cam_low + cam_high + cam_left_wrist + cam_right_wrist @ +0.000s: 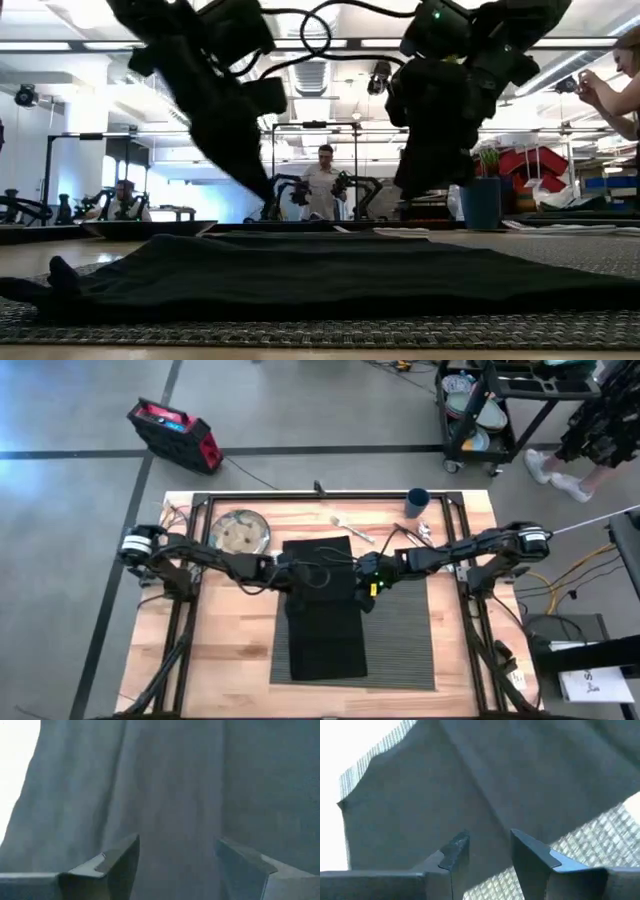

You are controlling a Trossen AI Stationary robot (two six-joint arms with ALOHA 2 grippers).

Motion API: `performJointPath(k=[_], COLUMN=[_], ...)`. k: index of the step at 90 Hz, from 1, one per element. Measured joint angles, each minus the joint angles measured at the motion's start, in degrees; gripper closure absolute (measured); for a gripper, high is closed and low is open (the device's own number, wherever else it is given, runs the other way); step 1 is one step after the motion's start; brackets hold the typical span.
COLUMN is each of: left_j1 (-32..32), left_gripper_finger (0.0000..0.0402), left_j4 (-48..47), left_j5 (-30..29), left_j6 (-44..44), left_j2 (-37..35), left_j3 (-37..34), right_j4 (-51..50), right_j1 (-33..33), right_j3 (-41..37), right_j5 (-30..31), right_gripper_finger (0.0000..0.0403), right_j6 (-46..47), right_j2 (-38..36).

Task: Set table place
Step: Fold the black napkin

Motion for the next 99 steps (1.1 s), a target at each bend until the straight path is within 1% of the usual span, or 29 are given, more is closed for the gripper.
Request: performJointPath(k=[8, 15, 21, 27, 32, 38, 49, 63, 72, 76, 83, 87, 91, 99], left_j1=[1.9, 3.1, 3.6, 4.1, 4.8, 5.9, 8.1, 11.1, 12.4, 13.0, 13.9, 14.2, 14.2, 14.1], left_gripper_finger=[0.0183, 0.0197, 0.0214, 0.0237, 0.0255, 0.0275, 0.0301, 0.0321, 0.0332, 0.0341, 0.0376, 0.0391, 0.0395, 0.0400], left_j4=[0.3, -0.1, 0.3, 0.5, -0.1, -1.3, -5.5, -7.0, -6.8, -7.0, -6.8, -6.1, -6.2, -6.4], left_j5=[0.0, -0.1, -0.5, -0.5, -0.5, -0.7, -3.0, -3.2, -2.9, -0.7, 8.0, 11.7, 13.1, 13.9], left_j6=[2.2, 4.3, 5.3, 5.5, 5.4, 5.0, 3.2, 1.1, 1.5, 2.3, 3.0, 2.9, 2.9, 3.0], left_j2=[1.9, 3.7, 4.9, 5.2, 5.2, 5.1, 3.4, 0.2, -0.9, -1.0, -0.5, 0.3, 1.3, 3.2], left_j3=[1.9, 3.1, 4.5, 5.0, 5.1, 5.1, 4.9, 4.9, 4.9, 4.9, 4.9, 4.9, 4.9, 4.7], right_j4=[1.2, 1.1, 0.9, 1.1, 1.6, 0.6, 1.4, 2.5, 2.7, 2.7, 3.0, 3.0, 2.8, 3.1], right_j1=[2.8, 5.3, 7.1, 8.7, 10.1, 11.4, 12.7, 13.7, 14.2, 14.2, 14.3, 14.3, 14.3, 14.5], right_j3=[0.1, 0.0, 0.0, -0.1, 0.0, -0.3, -0.1, -0.1, -0.1, -0.1, -0.1, -0.1, -0.1, -0.1], right_j5=[1.0, 4.2, 6.5, 8.4, 10.9, 13.4, 15.0, 15.3, 15.4, 15.4, 15.4, 15.4, 15.4, 15.5], right_gripper_finger=[0.0298, 0.0316, 0.0343, 0.0379, 0.0395, 0.0392, 0.0396, 0.0401, 0.0402, 0.0402, 0.0403, 0.0403, 0.0403, 0.0403], right_j6=[0.3, 2.0, 4.0, 5.5, 6.6, 8.6, 10.1, 10.4, 10.8, 10.9, 10.9, 10.8, 10.7, 10.4], right_j2=[0.5, 1.3, 1.9, 2.4, 2.7, 2.7, 2.2, 1.8, 2.0, 2.0, 2.1, 2.1, 2.1, 2.6])
